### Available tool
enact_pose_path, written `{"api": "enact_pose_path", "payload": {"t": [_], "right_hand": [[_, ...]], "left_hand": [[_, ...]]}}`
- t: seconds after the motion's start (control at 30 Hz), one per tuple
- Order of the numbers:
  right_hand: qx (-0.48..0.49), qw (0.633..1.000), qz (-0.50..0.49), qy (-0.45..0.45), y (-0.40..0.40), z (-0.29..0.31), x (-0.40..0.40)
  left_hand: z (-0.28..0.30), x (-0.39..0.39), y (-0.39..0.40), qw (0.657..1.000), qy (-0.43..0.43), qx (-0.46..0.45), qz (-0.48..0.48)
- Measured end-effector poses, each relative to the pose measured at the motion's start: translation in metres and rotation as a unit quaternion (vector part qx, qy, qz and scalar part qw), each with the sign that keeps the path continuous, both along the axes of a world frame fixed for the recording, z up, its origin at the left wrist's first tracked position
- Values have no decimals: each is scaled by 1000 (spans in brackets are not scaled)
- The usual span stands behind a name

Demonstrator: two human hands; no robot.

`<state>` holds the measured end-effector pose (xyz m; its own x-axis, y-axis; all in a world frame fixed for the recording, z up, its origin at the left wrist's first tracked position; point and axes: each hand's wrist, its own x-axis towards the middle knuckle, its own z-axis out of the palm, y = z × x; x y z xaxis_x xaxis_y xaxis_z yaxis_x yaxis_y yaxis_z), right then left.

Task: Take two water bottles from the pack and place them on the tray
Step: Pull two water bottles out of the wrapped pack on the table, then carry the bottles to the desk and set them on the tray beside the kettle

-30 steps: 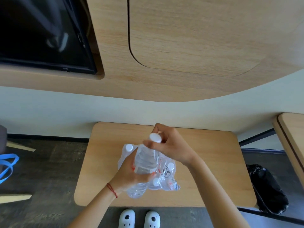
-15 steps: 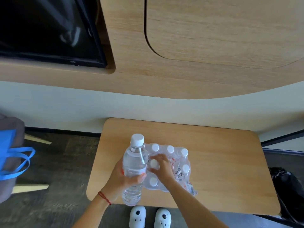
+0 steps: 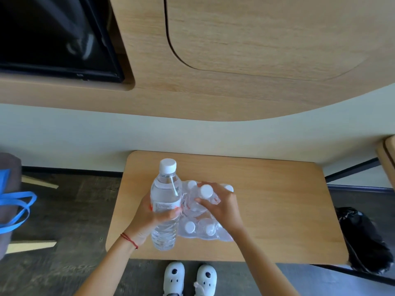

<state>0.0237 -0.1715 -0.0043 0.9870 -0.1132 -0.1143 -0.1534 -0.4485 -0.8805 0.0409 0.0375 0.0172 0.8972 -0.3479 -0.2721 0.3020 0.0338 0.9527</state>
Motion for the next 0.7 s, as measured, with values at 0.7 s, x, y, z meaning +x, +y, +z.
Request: {"api": "enact_pose_path", "payload": {"t": [0.7], "right_hand": [[194,903,-340,-179,-133,212,-139]], "left_hand": [[134,-61,-169,990,-91,-47,-95]]}}
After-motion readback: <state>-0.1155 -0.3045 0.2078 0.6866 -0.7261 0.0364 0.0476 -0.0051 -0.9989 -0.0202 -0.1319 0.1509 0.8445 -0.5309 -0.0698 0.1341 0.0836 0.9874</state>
